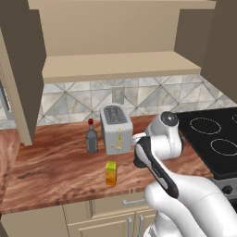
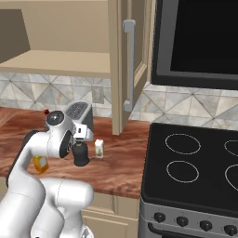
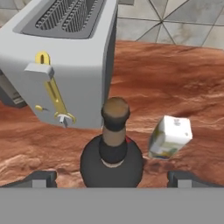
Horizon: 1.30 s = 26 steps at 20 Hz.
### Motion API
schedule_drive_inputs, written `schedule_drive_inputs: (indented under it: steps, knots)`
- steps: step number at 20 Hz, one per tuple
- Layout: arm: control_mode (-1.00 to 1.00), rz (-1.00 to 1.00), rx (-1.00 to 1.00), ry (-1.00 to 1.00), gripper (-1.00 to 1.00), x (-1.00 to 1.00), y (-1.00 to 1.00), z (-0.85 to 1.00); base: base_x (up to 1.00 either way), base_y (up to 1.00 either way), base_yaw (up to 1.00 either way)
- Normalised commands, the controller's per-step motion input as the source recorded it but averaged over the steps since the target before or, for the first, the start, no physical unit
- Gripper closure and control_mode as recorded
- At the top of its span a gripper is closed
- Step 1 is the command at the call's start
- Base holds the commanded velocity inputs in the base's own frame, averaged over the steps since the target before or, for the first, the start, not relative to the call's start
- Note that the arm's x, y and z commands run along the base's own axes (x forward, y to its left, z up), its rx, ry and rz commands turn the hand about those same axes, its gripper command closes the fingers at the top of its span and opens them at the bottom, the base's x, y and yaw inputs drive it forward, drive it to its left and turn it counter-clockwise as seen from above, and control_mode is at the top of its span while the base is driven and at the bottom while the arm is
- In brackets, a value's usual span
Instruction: Sort all alcoholic drinks to one cabinet, and non-alcoholic drinks to the other.
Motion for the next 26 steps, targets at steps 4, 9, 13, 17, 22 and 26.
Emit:
schedule_drive_inputs:
  steps: [4,9,13,17,22,26]
  knots:
    - [-1.00,0.00,0.01,0.01,-1.00,0.05,0.09,-0.16,0.00,0.00,0.00]
    - [-1.00,0.00,0.02,0.00,-1.00,0.07,0.03,-0.11,0.00,0.00,0.00]
    - [-1.00,0.00,0.03,0.00,-1.00,0.13,0.00,-0.01,0.00,0.00,0.00]
    - [-1.00,-0.01,0.03,0.00,-1.00,0.14,0.00,-0.01,0.00,0.00,0.00]
    - [-1.00,0.00,0.01,0.00,-1.00,0.14,0.00,-0.08,0.00,0.00,0.00]
    - [-1.00,0.00,0.00,0.00,1.00,0.14,0.00,-0.15,0.00,0.00,0.00]
